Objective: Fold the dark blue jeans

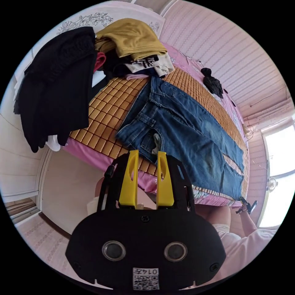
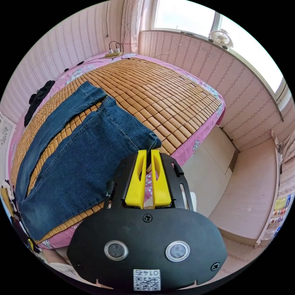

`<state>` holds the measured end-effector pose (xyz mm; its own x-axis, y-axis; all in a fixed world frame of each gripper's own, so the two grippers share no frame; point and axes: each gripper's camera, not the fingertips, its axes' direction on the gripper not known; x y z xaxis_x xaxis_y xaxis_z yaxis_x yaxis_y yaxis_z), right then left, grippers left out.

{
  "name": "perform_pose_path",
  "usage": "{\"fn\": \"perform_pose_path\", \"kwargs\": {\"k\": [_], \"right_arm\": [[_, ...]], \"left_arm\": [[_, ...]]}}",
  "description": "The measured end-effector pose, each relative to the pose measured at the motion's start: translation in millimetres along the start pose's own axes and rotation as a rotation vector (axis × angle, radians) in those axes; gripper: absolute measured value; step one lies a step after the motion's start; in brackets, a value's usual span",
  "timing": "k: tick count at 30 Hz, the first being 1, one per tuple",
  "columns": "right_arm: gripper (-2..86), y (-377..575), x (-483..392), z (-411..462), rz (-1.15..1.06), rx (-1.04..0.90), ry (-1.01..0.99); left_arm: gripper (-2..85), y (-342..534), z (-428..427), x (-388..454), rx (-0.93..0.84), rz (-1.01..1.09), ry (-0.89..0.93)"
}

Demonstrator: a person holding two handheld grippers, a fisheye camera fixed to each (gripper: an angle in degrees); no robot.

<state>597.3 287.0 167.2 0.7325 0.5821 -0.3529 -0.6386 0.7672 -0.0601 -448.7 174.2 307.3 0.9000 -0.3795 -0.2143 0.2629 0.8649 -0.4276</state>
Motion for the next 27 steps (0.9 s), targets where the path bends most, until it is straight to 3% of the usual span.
{"fn": "perform_pose_path", "kwargs": {"k": [7, 14, 21, 27], "right_arm": [[1.6, 8, -12, -35, -0.045, 0.021, 0.017], [1.6, 14, -35, -46, -0.064, 0.030, 0.054], [1.5, 16, -49, -54, -0.079, 0.017, 0.060], [1.5, 13, -66, -63, -0.137, 0.010, 0.093]], "left_arm": [[13.7, -32, 25, -40, -0.079, -0.087, 0.078], [13.6, -55, 44, -40, -0.166, -0.028, -0.015], [7.4, -61, 52, -27, -0.241, 0.150, -0.182], [1.0, -56, 42, -32, -0.202, 0.182, -0.158]]}}
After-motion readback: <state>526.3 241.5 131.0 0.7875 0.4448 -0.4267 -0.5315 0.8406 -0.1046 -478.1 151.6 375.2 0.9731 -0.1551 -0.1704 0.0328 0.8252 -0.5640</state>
